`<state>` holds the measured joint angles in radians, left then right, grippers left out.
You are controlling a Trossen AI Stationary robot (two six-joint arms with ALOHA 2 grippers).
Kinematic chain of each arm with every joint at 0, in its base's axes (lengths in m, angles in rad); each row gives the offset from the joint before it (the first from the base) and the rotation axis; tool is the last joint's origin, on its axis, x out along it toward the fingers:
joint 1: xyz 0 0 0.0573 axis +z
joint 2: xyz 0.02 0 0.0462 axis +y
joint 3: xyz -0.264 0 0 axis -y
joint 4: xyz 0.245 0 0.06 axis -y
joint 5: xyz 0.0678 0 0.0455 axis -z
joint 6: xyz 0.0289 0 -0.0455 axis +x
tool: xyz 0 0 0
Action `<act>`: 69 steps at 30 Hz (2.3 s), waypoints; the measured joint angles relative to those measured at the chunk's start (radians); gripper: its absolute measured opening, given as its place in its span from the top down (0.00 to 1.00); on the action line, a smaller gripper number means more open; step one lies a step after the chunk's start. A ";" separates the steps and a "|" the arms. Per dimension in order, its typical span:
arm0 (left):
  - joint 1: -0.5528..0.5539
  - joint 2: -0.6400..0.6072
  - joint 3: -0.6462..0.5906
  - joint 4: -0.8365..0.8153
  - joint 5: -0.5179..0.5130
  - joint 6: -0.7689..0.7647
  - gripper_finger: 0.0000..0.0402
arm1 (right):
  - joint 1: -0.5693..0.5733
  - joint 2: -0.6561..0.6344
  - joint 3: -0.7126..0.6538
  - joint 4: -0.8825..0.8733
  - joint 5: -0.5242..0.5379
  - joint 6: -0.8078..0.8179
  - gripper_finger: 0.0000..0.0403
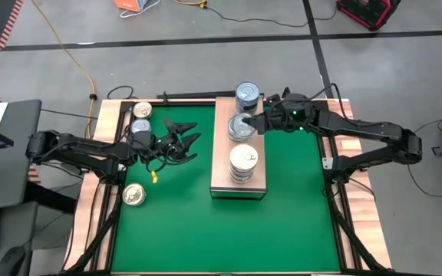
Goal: Stack canned seafood by type on shelf
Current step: Stack the green tuna can on top of the green tuna can on the shelf, then stack the blue tuna can on top of the blue tuna can on the shelf
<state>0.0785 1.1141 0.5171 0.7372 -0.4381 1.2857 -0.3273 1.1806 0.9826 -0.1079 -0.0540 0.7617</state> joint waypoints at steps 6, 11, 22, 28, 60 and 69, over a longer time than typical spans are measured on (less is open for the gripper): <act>0.011 0.000 0.000 -0.004 0.073 -0.042 0.44 | 0.003 0.038 0.000 0.013 0.017 0.081 0.52; 0.011 0.000 0.000 -0.014 0.105 -0.046 0.44 | 0.027 0.084 0.000 0.050 0.061 0.143 0.55; 0.011 0.000 0.001 -0.099 0.168 -0.074 0.44 | 0.018 0.080 0.000 0.033 0.081 0.165 0.48; 0.016 0.000 0.001 -0.130 0.221 -0.130 0.44 | 0.000 0.080 0.000 -0.001 0.027 0.197 0.33; 0.025 0.000 0.002 -0.204 0.245 -0.345 0.44 | 0.000 0.026 0.112 -0.294 0.002 0.196 0.26; 0.028 -0.013 0.002 -0.224 0.213 -0.471 0.44 | 0.020 -0.011 0.114 -0.346 0.006 0.124 0.26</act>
<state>0.1063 1.1010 0.5186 0.5131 -0.2253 0.8144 -0.3069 1.1693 1.0962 -0.4543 -0.0482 0.8858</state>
